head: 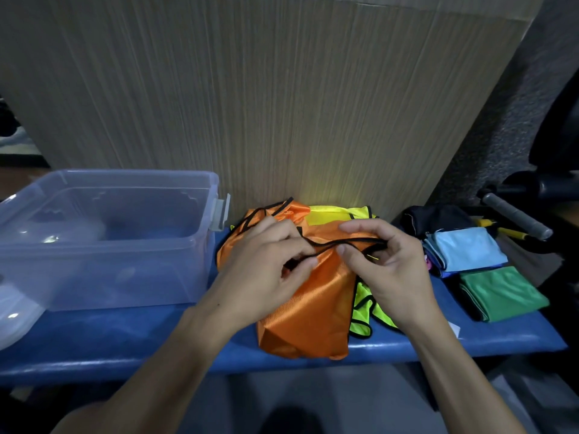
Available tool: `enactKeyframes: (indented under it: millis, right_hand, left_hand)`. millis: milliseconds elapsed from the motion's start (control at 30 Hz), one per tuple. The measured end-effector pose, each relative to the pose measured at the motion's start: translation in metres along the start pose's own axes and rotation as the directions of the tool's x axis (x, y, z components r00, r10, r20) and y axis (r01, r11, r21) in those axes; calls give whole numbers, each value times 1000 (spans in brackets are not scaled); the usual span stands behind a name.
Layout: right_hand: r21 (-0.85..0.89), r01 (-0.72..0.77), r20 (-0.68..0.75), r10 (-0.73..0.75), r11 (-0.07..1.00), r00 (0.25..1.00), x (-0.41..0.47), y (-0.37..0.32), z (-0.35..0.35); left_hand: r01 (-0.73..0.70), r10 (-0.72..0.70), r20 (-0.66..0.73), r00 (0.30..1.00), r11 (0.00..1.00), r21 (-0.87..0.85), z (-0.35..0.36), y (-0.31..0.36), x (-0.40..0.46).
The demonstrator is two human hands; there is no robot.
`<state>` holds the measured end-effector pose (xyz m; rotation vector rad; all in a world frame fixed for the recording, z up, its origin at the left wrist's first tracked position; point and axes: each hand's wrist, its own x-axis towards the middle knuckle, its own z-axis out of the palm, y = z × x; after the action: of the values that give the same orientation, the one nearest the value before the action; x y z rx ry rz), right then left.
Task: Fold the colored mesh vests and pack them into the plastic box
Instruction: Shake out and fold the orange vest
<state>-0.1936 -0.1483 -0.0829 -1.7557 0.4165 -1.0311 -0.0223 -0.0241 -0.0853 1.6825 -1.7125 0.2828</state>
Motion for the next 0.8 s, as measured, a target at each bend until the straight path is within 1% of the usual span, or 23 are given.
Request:
enactKeyframes:
  millis: [100, 167, 233, 367, 433, 500, 567, 600, 667, 733, 800]
  right_hand:
    - [21, 5, -9, -5, 1000, 1000, 0, -2, 0]
    - [15, 3, -12, -3, 1000, 1000, 0, -1, 0]
    - [25, 0, 1, 0, 1000, 1000, 0, -3, -1]
    - [-11, 28, 89, -27, 1000, 996, 0, -6, -3]
    - [-31, 45, 113, -41, 999, 993, -2, -8, -4]
    - [-97, 83, 90, -74, 992, 993, -3, -7, -5]
    - [-165, 115, 61, -107, 979, 992, -5, -7, -6]
    - [-171, 130, 55, -122, 977, 991, -6, -9, -7]
    - [-182, 165, 42, -160, 969, 986, -8, -16, -6]
    - [-276, 226, 2, -235, 934, 972, -7, -28, -6]
    - [-392, 286, -11, -315, 874, 949, -2, -46, -7]
  left_hand:
    - [-60, 62, -16, 998, 995, 83, 4, 6, -2]
    - [-44, 57, -99, 993, 991, 126, 7, 12, -1]
    - [-18, 36, -153, 988, 993, 114, 8, 15, -1]
    - [-17, 14, -84, 996, 999, -32, 11, 8, 0]
    - [32, -41, -82, 996, 994, -101, 9, 4, 2]
    - [97, -117, -119, 986, 982, -165, -1, 5, 8]
    - [96, -128, -152, 980, 974, -203, -17, 8, 19]
    - [74, -107, -145, 984, 974, -216, -26, 10, 27]
    - [41, -57, -73, 996, 976, -212, -50, 17, 45]
    - [20, -18, 17, 1000, 988, -156, -74, 26, 64]
    - [1, 5, 70, 998, 996, -86, -98, 34, 80]
